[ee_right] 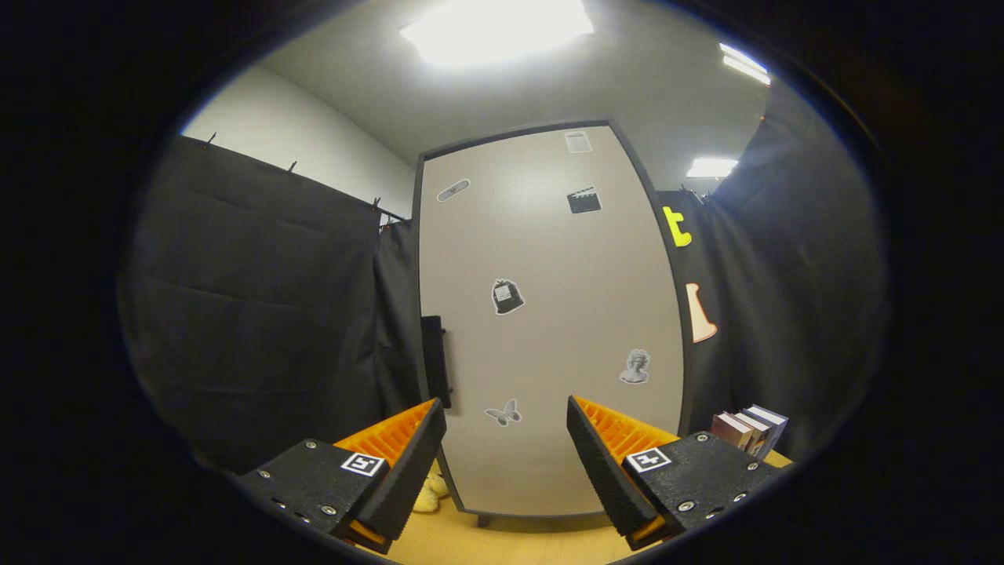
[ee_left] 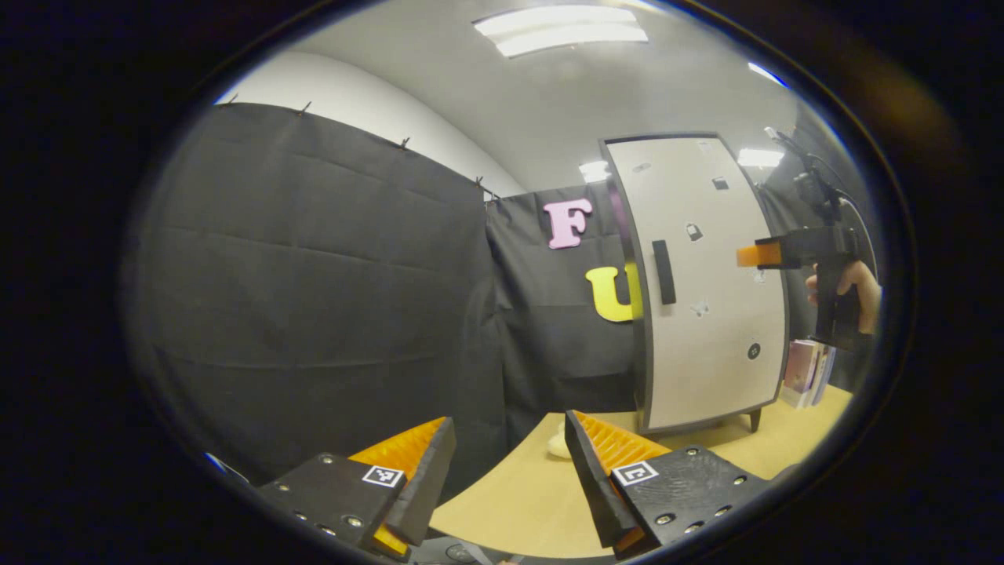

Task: Open the cabinet door with the right hand, grasp the bottle in the cabinet with the left hand and place it on the coaster, then close the cabinet door with the right hand.

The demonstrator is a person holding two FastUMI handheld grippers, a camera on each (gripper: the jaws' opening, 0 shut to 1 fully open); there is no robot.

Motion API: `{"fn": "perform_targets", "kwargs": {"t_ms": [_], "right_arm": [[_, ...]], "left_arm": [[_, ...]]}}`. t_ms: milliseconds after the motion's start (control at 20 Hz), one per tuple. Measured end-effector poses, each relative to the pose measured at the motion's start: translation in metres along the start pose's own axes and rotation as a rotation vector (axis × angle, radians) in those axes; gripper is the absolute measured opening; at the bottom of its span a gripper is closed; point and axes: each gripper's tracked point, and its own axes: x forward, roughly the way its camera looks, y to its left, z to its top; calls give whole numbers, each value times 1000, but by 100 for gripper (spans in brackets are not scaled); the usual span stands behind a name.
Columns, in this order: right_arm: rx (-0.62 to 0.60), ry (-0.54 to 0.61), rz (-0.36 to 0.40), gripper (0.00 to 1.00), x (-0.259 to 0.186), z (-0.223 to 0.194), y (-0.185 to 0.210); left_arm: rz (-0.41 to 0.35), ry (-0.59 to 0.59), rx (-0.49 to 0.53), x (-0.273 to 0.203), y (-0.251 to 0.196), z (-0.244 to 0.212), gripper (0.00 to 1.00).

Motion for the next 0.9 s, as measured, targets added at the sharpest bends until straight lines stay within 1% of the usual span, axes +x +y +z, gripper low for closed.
{"fn": "perform_targets", "kwargs": {"t_ms": [200,300,350,650,850,900], "right_arm": [[-4,7,6,96,35,4,22],[-16,2,-4,95,52,8,31],[-19,10,-8,96,60,8,34],[-18,55,23,96,106,0,68],[-23,77,24,95,134,-6,81],[-20,85,22,91,141,-8,82]], "left_arm": [[21,9,-6,0,21,-9,81],[37,11,-6,1,33,-15,81],[43,16,-8,1,38,-18,81],[90,32,-9,6,69,-30,80],[112,42,-7,1,86,-35,81],[120,45,-1,1,91,-37,86]]}}
